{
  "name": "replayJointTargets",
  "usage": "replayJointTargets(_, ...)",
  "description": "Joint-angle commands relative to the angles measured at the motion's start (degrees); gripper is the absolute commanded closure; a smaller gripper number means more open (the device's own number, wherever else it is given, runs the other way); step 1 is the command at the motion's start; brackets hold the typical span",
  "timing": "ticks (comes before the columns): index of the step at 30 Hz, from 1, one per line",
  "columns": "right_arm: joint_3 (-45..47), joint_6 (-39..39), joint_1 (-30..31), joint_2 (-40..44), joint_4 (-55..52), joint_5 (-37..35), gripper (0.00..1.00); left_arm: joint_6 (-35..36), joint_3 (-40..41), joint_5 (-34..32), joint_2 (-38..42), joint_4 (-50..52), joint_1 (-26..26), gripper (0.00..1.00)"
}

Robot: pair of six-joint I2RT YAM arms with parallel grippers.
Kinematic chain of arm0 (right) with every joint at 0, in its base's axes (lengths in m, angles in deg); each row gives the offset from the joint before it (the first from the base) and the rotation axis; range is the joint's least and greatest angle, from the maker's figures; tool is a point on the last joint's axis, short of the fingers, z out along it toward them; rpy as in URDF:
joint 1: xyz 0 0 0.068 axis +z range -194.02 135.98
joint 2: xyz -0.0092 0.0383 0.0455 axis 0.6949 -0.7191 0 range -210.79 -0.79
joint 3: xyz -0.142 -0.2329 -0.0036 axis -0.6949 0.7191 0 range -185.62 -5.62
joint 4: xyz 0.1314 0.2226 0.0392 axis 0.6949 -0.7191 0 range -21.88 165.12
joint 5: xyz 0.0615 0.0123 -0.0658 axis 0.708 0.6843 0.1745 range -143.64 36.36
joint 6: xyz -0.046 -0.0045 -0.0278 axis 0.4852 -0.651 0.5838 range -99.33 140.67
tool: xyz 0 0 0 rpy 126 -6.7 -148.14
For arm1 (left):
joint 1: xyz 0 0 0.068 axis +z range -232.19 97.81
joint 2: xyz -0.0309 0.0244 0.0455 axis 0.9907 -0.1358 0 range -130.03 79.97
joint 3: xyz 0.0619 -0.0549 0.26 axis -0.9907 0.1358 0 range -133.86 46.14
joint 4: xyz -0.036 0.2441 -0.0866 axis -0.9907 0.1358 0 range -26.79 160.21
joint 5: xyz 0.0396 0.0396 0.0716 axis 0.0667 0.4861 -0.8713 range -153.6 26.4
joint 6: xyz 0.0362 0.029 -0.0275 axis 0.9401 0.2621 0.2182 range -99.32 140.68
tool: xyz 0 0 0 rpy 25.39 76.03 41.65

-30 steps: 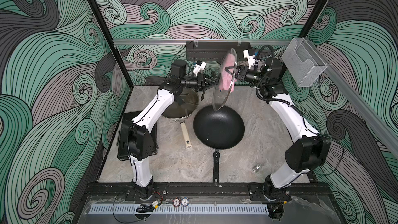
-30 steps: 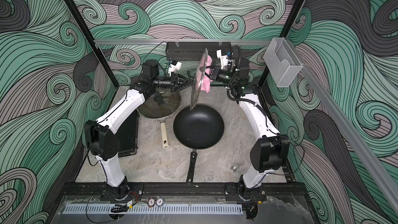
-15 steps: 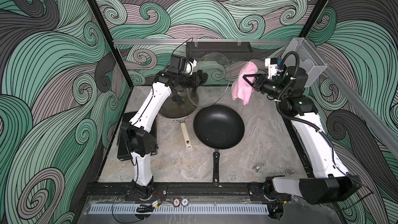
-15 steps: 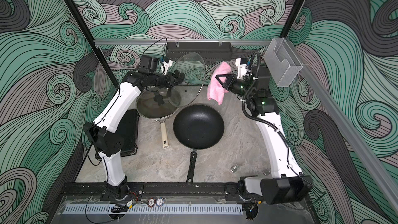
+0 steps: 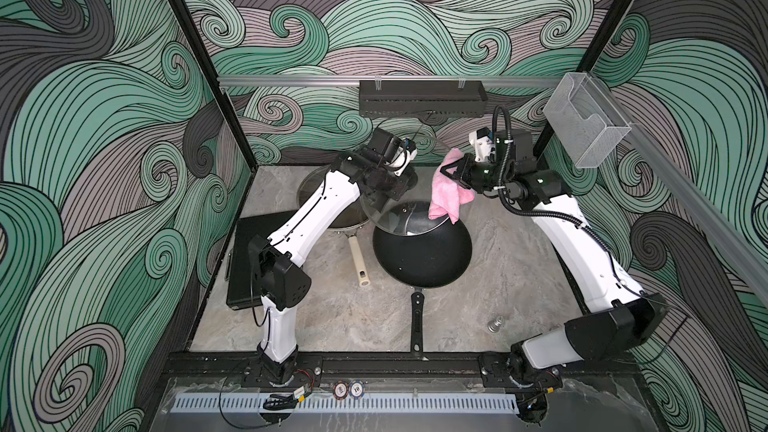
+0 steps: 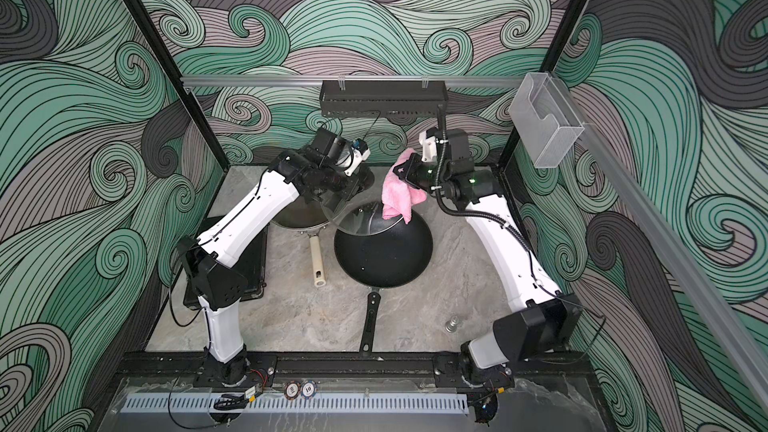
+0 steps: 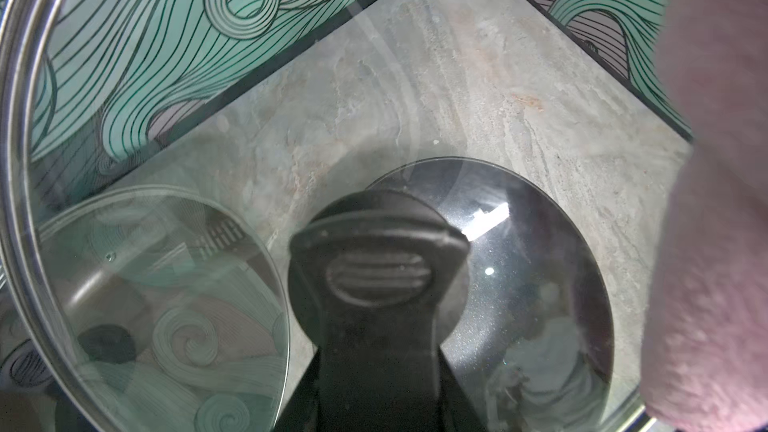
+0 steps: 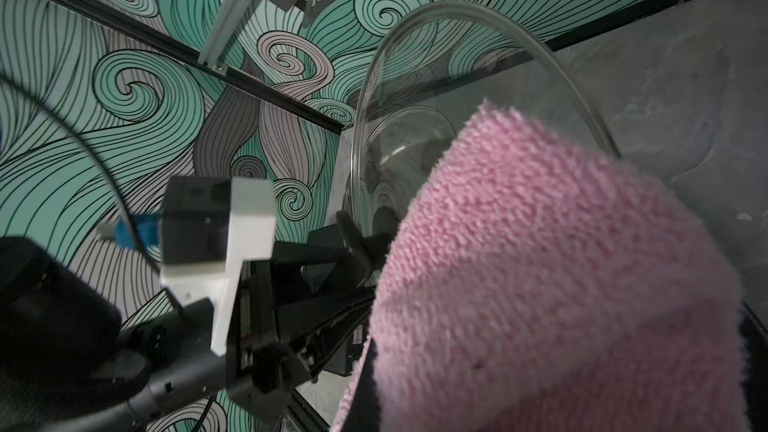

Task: Wipe the pot lid with a cloth
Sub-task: Wipe the pot lid.

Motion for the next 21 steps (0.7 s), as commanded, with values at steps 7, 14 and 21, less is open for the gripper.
replayJointTargets(7,-6.75,3.10,-1.36,-7.08,-5.99,0.71,1.00,21.20,12.12,3.00,13.62,-14.83,-2.89,1.00)
replayJointTargets(14,-10.36,3.44,0.26,-12.61,-5.12,3.98,1.00,30.56,16.13,5.16,15.55,-18.27,-5.30,1.00)
replayJointTargets(21,-18.41,2.20,2.89,-20.06,-3.66,6.52,1.00,32.55,16.02,4.48,15.05,-19.29,-7.01,1.00)
